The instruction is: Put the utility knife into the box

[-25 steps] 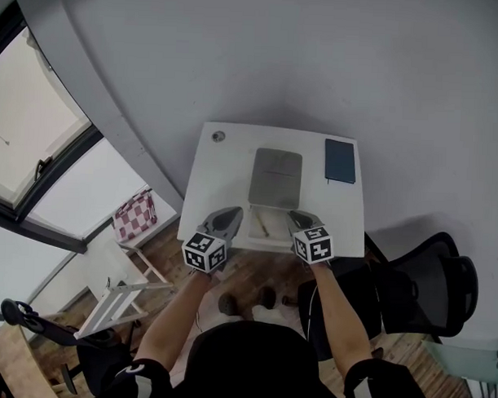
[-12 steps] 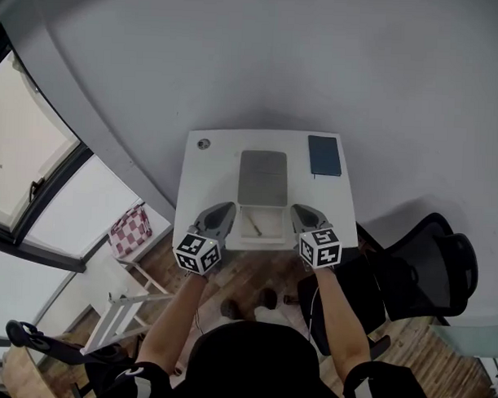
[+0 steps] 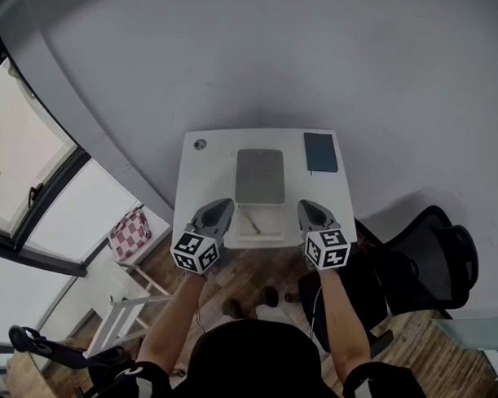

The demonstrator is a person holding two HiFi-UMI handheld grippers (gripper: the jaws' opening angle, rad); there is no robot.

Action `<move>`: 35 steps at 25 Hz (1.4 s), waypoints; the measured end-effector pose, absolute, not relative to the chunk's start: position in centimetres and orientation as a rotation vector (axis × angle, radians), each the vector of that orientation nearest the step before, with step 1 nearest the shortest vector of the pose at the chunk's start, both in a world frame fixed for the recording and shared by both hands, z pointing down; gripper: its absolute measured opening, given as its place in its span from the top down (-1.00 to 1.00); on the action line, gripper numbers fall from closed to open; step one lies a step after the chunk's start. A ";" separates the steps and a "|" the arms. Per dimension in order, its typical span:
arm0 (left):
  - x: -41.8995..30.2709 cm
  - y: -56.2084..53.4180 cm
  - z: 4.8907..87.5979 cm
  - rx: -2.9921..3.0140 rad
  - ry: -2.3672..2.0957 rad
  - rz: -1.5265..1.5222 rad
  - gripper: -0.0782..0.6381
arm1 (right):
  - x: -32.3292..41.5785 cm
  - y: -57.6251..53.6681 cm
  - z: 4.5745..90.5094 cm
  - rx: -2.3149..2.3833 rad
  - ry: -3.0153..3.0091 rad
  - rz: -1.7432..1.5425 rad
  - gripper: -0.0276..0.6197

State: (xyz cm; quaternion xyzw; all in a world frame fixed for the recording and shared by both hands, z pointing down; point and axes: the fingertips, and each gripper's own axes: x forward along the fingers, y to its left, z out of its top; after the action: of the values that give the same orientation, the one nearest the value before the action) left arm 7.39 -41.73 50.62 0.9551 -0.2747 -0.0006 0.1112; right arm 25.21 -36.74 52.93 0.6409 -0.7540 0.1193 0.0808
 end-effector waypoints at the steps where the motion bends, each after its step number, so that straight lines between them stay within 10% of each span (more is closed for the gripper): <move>1: 7.3 -41.8 50.6 2.805 -0.811 -0.002 0.71 | 25.3 -36.7 52.9 1.922 -2.253 0.355 0.87; 35: 7.2 -42.5 50.8 2.796 -0.843 0.016 0.71 | 25.7 -37.0 53.1 1.900 -2.242 0.365 0.87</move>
State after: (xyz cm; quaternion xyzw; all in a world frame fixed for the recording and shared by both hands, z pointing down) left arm 7.18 -42.49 50.82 0.9515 -0.2870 0.0056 0.1103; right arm 25.71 -37.04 53.08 0.6389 -0.7541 0.1226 0.0900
